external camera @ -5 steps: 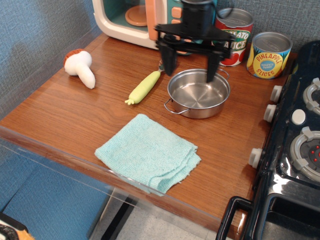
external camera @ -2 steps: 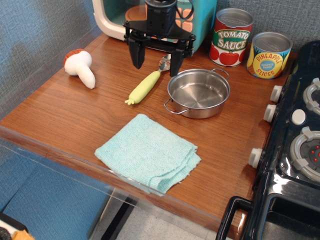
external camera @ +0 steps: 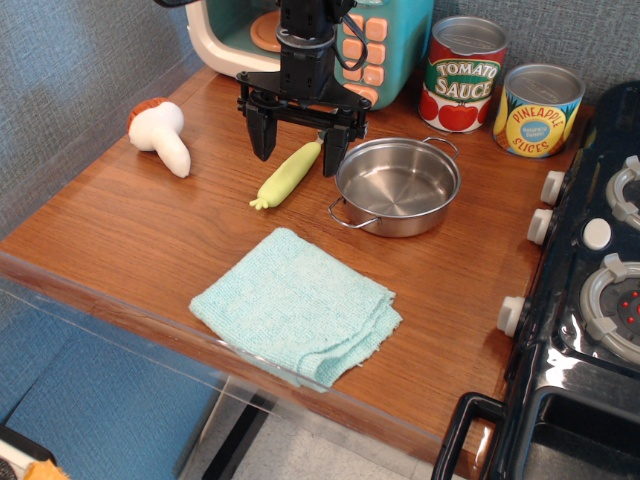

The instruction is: Move the yellow spoon to the right of the towel

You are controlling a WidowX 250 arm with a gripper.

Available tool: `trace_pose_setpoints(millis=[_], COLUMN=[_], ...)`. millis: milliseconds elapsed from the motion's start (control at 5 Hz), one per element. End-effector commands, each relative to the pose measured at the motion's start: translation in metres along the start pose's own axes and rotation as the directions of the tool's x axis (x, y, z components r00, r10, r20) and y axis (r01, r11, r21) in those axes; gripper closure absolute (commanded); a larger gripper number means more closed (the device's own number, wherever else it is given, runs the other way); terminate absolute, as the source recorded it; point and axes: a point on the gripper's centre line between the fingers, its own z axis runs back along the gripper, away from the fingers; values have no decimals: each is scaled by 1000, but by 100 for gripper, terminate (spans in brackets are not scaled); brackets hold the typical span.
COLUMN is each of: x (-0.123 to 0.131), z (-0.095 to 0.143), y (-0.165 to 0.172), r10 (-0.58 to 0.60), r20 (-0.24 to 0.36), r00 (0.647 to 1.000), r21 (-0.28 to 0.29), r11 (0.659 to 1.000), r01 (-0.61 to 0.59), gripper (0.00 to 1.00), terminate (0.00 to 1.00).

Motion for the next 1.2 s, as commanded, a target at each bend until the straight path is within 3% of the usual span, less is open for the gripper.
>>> trace_pose_setpoints(millis=[0, 600, 800, 1000], x=[9, 11, 10, 10], z=[-2, -20, -21, -20], y=[13, 20, 19, 19], r10=[35, 92, 98, 104], r20=[13, -64, -75, -69], r00=[999, 994, 992, 992], r21=[24, 53, 60, 49], r11=[999, 995, 994, 994], r01=[-35, -88, -93, -101], gripper=[0, 0, 100, 100], terminate=[0, 0, 0, 0])
